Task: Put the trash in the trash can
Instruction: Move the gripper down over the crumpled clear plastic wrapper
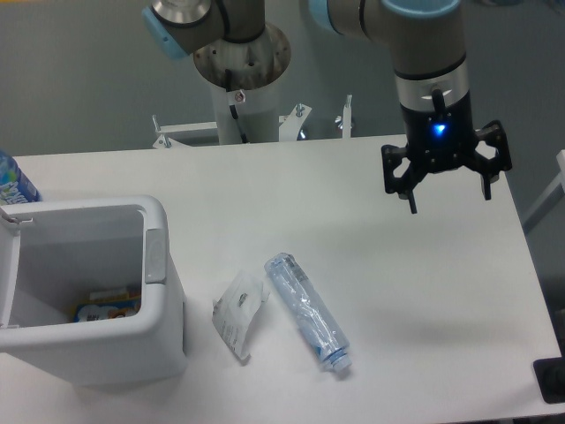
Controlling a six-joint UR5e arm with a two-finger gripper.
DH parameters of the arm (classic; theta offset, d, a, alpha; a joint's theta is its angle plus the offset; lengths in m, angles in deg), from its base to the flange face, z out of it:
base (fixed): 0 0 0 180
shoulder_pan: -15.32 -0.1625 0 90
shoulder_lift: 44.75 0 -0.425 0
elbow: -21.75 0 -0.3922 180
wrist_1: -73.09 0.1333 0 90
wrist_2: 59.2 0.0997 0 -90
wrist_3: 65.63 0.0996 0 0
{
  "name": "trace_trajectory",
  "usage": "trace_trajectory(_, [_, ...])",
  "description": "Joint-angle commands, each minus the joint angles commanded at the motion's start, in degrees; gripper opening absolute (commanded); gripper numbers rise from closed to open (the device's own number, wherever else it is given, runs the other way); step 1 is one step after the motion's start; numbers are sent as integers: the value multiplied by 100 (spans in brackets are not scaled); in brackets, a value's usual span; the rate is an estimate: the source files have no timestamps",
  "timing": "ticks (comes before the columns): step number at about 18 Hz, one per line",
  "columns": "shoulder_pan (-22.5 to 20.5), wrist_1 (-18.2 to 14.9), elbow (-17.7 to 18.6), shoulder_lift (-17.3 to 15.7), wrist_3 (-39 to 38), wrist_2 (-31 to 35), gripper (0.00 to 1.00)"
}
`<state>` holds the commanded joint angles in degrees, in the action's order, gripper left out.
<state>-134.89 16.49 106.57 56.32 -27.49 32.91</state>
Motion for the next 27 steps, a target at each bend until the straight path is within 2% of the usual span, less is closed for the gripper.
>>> trace_trajectory(8, [44,141,333,-35,-18,-26,100])
trace_trajectory(11, [246,184,492,-9,-26,-114,100])
trace_trajectory(14, [377,342,877,-26,-44,-123,100])
trace_trajectory(17, [588,746,1308,-26,-149,-114,100])
trace_trajectory(19, [746,756,1432,0,-246,-123,100])
trace_trajectory(25, [1344,747,1582,456,-255,-167,100])
trace_trajectory(27, [1415,730,1582,571,-316,-324,100])
